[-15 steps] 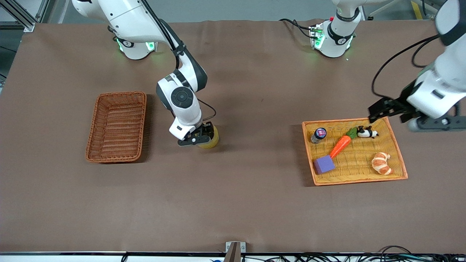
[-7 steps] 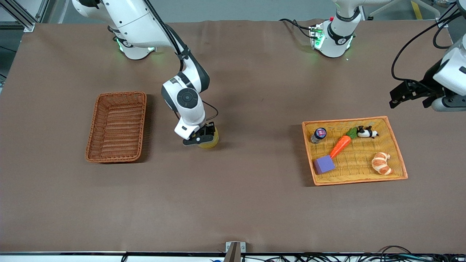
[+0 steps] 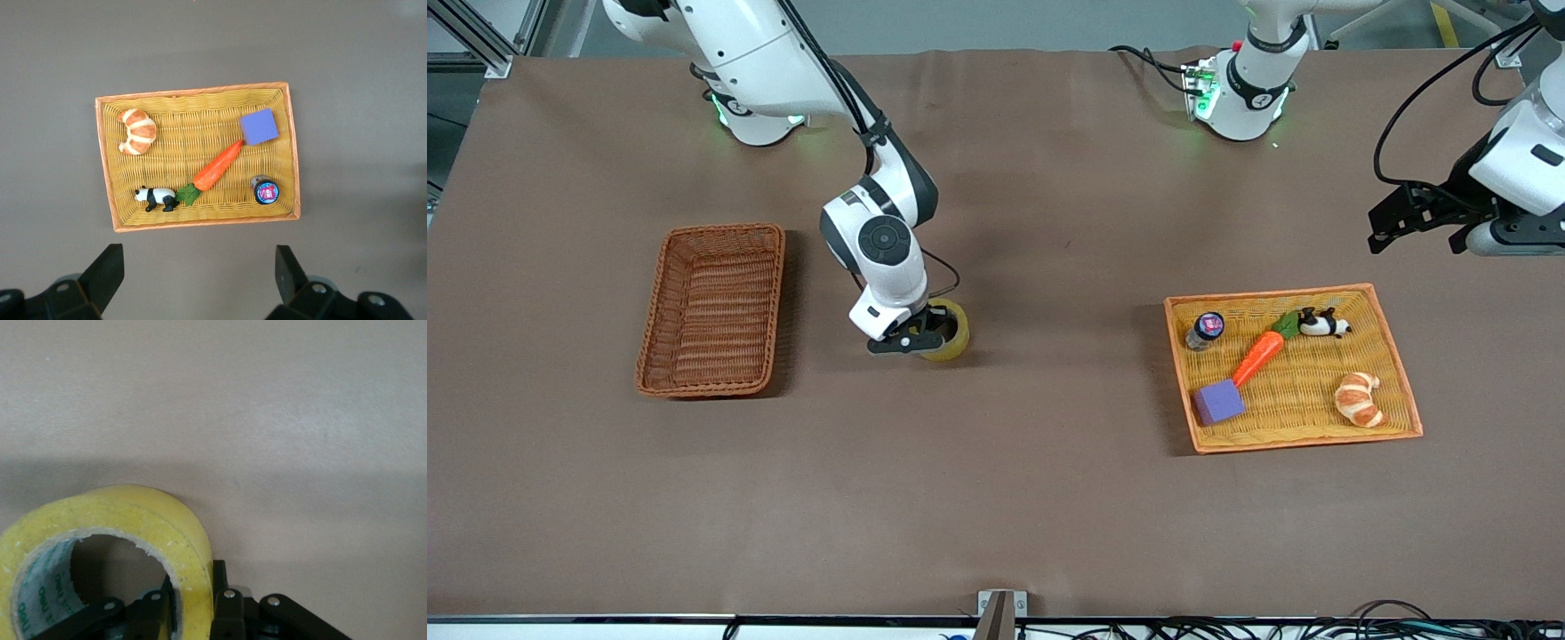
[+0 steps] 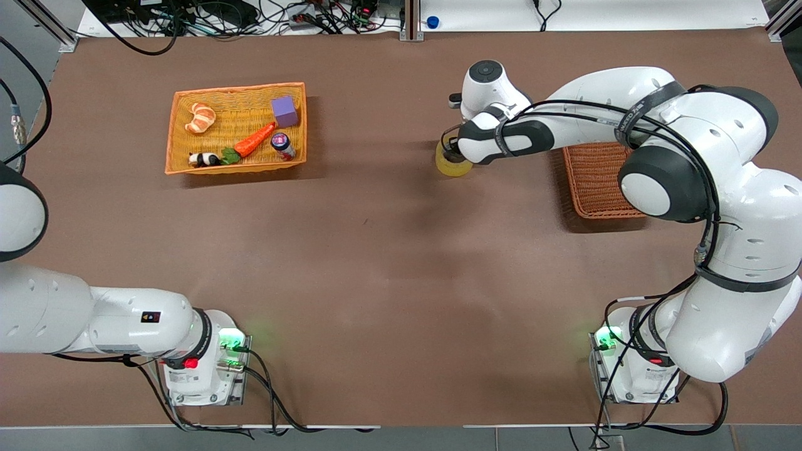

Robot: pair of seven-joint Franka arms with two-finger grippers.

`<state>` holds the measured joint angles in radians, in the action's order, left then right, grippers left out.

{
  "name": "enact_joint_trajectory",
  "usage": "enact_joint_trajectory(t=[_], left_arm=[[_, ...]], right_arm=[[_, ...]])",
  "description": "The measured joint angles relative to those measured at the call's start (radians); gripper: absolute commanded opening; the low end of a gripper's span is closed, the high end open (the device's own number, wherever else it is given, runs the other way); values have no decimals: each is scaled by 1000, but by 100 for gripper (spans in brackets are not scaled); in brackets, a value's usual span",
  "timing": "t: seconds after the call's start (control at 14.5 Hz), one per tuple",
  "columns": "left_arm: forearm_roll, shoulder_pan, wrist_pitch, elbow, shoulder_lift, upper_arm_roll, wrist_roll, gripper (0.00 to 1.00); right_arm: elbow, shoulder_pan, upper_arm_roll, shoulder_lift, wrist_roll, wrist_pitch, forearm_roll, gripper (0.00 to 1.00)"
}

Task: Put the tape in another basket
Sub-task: 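Carry the tape roll with the right gripper into the brown basket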

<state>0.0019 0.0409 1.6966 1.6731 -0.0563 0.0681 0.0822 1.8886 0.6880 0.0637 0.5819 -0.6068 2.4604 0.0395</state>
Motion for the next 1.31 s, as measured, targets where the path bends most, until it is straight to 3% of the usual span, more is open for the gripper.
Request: enact_joint_trajectory(t=[0.28, 0.48, 0.69, 0.89, 1.31], left_arm=[[-2, 5, 24, 22, -2, 4, 0, 100], [-45, 12, 39, 38, 5, 5, 3, 100], [-52, 14, 41, 41, 8, 7, 3, 100], [-50, 12, 41, 42, 8, 7, 3, 100], [-50, 12, 42, 42, 9, 8, 3, 100]], right_arm=[[-96, -35, 21, -97, -42, -239, 1, 0], [-109, -167, 27, -243, 68, -382, 8, 0], [-47, -334, 30, -341, 289, -430, 9, 0], [83, -473, 32, -393, 459, -380, 17, 0], [386, -597, 30, -447, 557, -71, 95, 1]])
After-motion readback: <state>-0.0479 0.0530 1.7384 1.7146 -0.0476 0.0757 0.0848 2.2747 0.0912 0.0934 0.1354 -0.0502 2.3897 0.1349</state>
